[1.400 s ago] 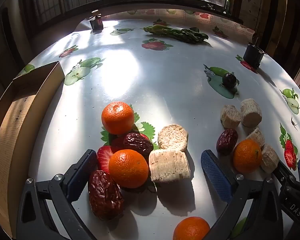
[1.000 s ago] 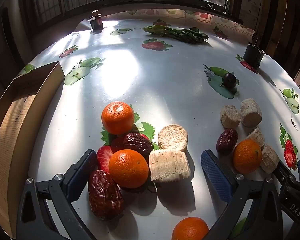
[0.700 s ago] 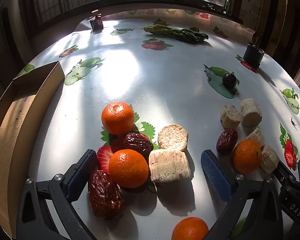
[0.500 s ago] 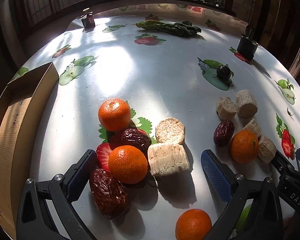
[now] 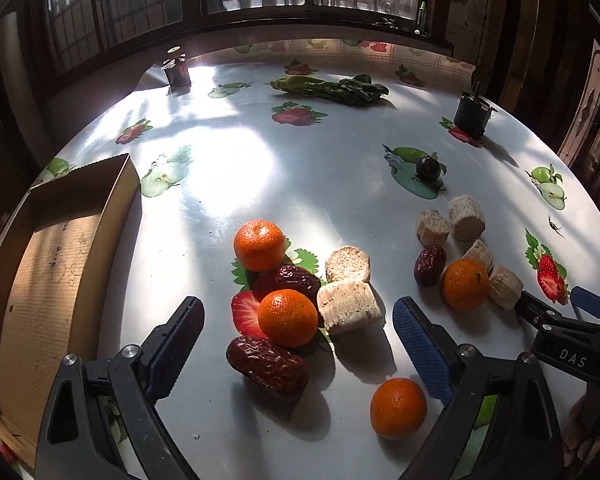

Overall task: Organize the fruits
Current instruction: 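Grasp the red tomato with the right gripper while the left gripper grasps a tangerine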

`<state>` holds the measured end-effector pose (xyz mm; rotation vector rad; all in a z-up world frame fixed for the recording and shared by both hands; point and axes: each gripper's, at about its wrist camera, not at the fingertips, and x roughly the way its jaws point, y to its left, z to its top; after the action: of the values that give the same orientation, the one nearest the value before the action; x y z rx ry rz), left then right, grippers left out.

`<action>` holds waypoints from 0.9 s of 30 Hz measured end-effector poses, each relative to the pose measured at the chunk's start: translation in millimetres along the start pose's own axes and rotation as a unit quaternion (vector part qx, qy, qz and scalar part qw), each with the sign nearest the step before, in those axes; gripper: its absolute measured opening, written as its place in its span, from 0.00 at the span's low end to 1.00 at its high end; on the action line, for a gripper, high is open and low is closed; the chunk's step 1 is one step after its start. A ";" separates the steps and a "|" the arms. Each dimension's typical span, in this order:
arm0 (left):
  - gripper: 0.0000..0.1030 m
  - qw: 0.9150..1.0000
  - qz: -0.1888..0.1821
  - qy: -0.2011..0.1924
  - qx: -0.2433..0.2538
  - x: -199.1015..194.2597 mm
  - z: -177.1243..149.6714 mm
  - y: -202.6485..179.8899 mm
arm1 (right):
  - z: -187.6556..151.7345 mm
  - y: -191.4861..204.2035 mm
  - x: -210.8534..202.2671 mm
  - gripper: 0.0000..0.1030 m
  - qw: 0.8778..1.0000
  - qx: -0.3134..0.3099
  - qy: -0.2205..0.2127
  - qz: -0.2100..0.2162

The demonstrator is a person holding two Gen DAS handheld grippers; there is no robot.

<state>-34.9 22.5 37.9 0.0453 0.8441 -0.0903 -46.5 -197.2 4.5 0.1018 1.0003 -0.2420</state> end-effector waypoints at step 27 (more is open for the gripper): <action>0.98 0.987 0.019 -0.149 -0.062 -125.5 -19.5 88.5 | -105.5 52.3 -125.0 0.81 0.986 -0.078 -0.091 0.119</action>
<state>-123.7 119.8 119.2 -0.0669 0.5478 -0.0072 -184.6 -106.6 51.6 0.0548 0.8135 0.0468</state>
